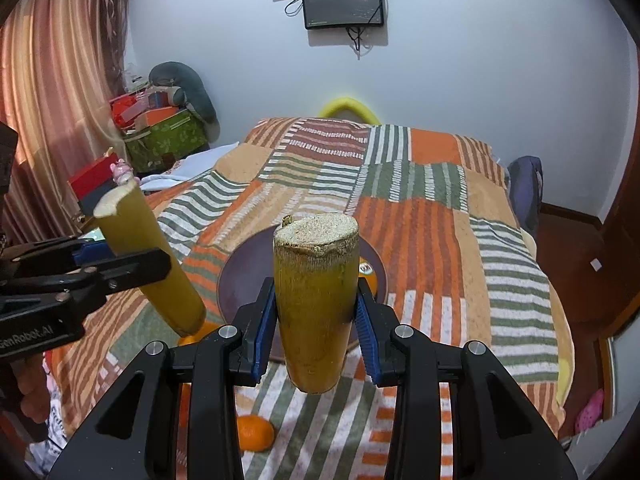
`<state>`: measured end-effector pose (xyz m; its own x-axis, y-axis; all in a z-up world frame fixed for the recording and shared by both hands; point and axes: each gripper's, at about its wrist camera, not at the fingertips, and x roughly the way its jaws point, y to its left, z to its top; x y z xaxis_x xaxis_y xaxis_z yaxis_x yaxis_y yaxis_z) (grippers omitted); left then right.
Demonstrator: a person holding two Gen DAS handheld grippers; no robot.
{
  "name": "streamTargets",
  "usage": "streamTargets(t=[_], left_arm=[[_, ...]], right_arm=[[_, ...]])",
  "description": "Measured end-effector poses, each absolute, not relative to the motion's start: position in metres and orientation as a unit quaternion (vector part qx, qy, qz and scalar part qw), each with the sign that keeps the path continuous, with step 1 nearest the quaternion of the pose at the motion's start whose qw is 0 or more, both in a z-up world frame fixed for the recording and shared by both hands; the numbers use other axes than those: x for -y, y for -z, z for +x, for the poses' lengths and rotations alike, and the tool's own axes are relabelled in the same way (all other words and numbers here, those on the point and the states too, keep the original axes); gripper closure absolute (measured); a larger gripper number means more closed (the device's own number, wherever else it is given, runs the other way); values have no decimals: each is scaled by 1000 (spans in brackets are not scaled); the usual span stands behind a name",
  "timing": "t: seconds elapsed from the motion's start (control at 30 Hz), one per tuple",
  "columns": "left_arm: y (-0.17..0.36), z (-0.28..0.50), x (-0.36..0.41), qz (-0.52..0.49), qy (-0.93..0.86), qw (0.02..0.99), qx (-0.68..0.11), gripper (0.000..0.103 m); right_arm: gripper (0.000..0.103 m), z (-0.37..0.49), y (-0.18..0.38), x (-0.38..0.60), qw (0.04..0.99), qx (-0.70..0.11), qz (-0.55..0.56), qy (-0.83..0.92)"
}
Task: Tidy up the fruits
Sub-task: 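Carry both yellow cylinders onto the purple plate and open both grippers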
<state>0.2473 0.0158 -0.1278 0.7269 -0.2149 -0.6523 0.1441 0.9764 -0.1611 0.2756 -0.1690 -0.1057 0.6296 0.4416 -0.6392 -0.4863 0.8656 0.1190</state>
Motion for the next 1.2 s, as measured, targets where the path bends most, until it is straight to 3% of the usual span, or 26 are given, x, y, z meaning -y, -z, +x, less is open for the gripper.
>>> streamTargets(t=[0.7,1.2], left_arm=[[190,328,-33,-63,87,903,-417,66],[201,365,-43,-82,78,901,-420,66]], right_arm=[[69,320,142,131,878,-378,-55,-289],[67,344,155,121,865,-391,-34,-313]])
